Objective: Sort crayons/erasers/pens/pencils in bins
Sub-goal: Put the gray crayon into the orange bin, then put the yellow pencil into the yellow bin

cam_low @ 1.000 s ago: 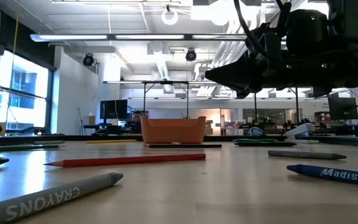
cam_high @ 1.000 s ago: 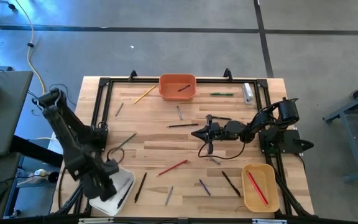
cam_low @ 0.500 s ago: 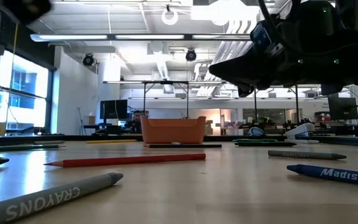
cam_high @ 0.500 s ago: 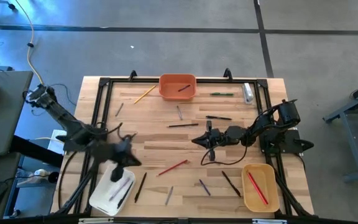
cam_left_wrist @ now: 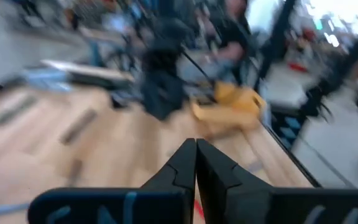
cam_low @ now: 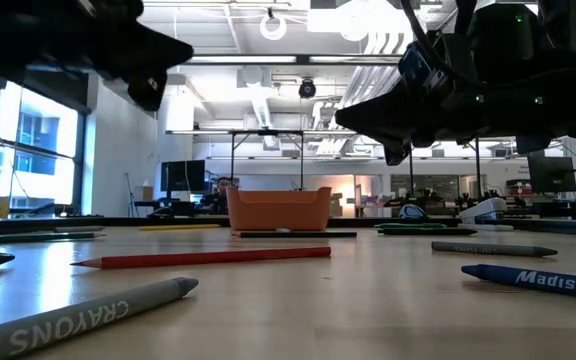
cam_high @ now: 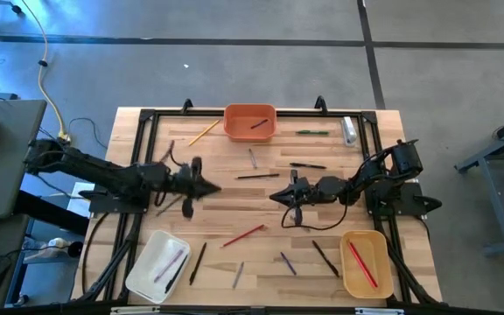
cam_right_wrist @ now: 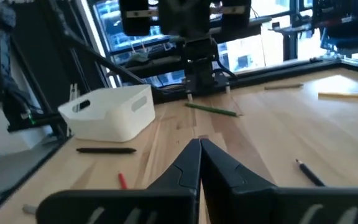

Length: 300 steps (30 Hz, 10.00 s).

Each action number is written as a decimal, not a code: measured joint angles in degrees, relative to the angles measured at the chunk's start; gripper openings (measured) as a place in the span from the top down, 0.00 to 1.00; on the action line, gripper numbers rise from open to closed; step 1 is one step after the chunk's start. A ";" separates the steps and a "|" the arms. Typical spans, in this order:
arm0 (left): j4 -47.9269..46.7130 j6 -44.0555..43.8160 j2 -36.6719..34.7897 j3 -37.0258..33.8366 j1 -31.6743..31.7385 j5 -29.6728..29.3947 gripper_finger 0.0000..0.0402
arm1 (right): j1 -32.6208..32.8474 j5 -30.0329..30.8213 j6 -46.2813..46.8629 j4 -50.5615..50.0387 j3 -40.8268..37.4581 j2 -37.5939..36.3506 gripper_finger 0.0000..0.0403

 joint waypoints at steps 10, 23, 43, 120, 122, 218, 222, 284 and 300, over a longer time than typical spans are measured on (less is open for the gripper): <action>17.31 0.96 0.02 -10.32 16.85 10.26 1.00 | -0.22 2.17 6.92 -27.56 3.99 -9.03 1.00; 18.24 1.22 0.00 -11.08 26.76 13.29 1.00 | 4.90 5.46 28.17 -119.86 38.41 -15.64 0.84; 17.84 -0.02 0.02 -10.82 28.08 13.20 1.00 | 11.49 -2.14 46.78 -124.86 39.98 -4.22 0.60; 14.28 0.48 0.02 -10.78 28.15 9.59 1.00 | -34.82 3.90 -16.02 -120.85 90.07 21.56 0.95; 14.19 0.89 0.02 -10.78 28.15 9.59 1.00 | -35.89 1.54 -16.02 -121.26 91.82 24.32 0.95; -81.42 21.94 27.13 41.99 46.71 3.59 1.00 | -14.80 -2.54 -14.26 -50.12 9.62 -30.01 1.00; -89.14 27.93 35.06 52.49 51.14 3.61 1.00 | -14.78 -2.56 -15.38 -50.12 9.62 -30.01 1.00; -88.61 28.93 59.07 63.10 58.82 3.15 0.98 | -14.78 -3.28 -16.85 -51.04 9.62 -29.94 1.00; -90.40 29.11 51.61 63.08 61.16 3.70 1.00 | -14.78 -3.28 -16.85 -51.04 9.62 -29.94 1.00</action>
